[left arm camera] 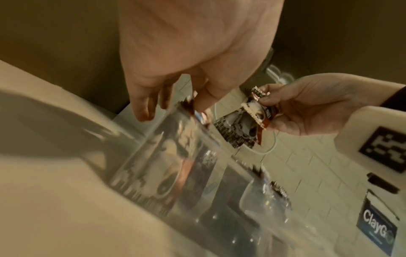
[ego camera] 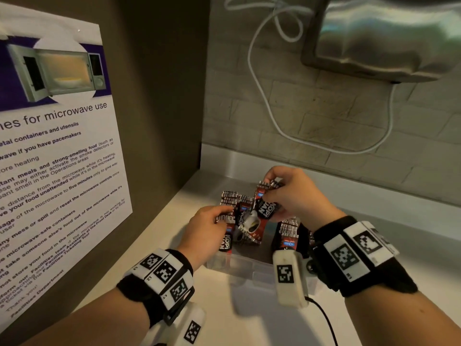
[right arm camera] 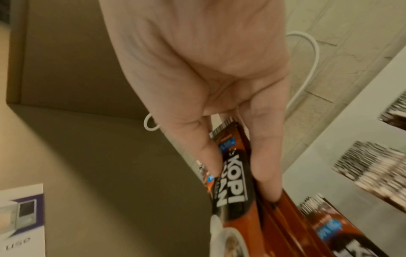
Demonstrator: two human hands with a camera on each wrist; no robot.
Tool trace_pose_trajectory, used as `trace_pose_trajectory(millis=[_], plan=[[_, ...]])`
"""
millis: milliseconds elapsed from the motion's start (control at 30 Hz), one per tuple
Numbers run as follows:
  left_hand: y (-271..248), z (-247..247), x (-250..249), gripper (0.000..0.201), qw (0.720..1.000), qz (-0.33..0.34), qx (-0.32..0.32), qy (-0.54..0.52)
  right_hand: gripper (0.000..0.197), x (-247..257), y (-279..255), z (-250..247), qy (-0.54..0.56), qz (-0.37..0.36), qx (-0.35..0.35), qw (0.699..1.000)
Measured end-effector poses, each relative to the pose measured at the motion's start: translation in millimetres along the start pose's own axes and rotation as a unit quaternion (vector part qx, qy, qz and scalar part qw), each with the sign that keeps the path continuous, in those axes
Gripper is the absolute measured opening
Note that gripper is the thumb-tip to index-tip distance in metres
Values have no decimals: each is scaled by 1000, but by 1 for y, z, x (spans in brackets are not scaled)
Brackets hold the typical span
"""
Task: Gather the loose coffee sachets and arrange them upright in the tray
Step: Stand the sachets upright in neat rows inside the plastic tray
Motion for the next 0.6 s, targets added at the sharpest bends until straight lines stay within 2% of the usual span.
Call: trace_pose_trajectory(millis=[100, 133, 167, 233, 267, 300, 400, 500, 567, 600], plan=[[-9, -10, -23, 23, 995, 57, -33, -81, 24, 12, -7, 1, -6, -27, 32, 999], [-13, -12, -32, 24, 990, 85, -27, -112, 24, 15, -10, 7, -11, -36, 50, 998], [-16, -10, -41, 33, 985, 105, 7, -138, 24, 18, -11, 13, -15, -45, 68, 997], [-19, 4, -53, 62, 969, 115, 122, -179, 22, 23, -14, 25, -11, -69, 92, 993], [-21, 12, -56, 70, 963, 111, 165, -181, 21, 25, -15, 30, -1, -81, 94, 992], [-23, 16, -57, 68, 963, 102, 186, -164, 21, 27, -16, 33, 9, -94, 90, 991], [-24, 15, -53, 47, 979, 71, 150, -119, 25, 31, -16, 39, 16, -119, 63, 991], [-24, 11, -44, 36, 977, 46, 112, -174, 39, 22, -17, 47, 63, -117, 5, 991], [-24, 4, -37, 33, 972, 33, 66, -222, 46, 9, -17, 54, 75, -84, -36, 993], [-24, 2, -35, 32, 967, 31, 47, -249, 46, 4, -17, 61, 76, -64, -29, 995]])
Point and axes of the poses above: each hand's wrist, its own y-axis towards the middle knuckle, its own z-axis out of the palm, x = y × z, the point moved 7 cm from there along y, towards the middle knuckle, and after that the axes turned 14 degrees about x, right-handed, at the moved point
